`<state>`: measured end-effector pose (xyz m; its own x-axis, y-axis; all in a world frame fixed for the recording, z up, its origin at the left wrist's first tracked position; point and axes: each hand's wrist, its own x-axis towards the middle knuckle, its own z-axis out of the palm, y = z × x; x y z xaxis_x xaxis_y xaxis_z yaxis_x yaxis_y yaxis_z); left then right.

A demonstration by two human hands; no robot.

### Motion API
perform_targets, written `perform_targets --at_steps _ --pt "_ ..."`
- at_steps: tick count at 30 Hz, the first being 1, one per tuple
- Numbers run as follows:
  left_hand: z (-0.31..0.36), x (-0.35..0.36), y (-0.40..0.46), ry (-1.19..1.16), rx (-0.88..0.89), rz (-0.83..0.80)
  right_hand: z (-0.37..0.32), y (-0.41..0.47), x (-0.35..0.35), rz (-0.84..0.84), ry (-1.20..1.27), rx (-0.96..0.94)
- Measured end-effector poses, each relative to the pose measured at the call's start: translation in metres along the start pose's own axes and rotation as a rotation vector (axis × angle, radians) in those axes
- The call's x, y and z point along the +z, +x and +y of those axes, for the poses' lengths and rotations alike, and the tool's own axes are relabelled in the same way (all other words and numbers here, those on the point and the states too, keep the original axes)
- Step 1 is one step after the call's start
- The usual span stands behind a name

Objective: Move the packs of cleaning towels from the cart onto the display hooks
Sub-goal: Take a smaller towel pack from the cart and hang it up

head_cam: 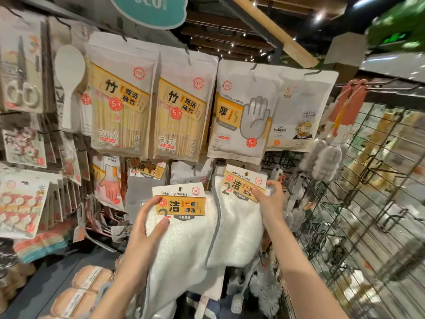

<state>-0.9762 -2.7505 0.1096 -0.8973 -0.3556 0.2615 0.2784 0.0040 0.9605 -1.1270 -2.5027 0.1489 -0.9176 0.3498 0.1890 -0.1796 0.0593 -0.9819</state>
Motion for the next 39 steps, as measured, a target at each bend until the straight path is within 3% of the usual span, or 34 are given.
perform_targets --at_steps 16,24,30,39 --pt "0.001 -0.014 0.003 -0.002 0.014 -0.018 0.017 0.016 0.009 0.090 -0.133 -0.048" --pt "0.005 -0.016 0.006 -0.001 0.024 -0.002 0.023 0.027 0.023 0.038 -0.217 -0.070" --pt "0.008 -0.014 0.011 -0.014 0.026 0.008 0.019 0.032 0.026 -0.071 -0.357 -0.114" --pt "0.008 -0.007 0.013 -0.036 0.043 0.022 0.008 0.035 0.024 -0.313 -0.409 0.043"
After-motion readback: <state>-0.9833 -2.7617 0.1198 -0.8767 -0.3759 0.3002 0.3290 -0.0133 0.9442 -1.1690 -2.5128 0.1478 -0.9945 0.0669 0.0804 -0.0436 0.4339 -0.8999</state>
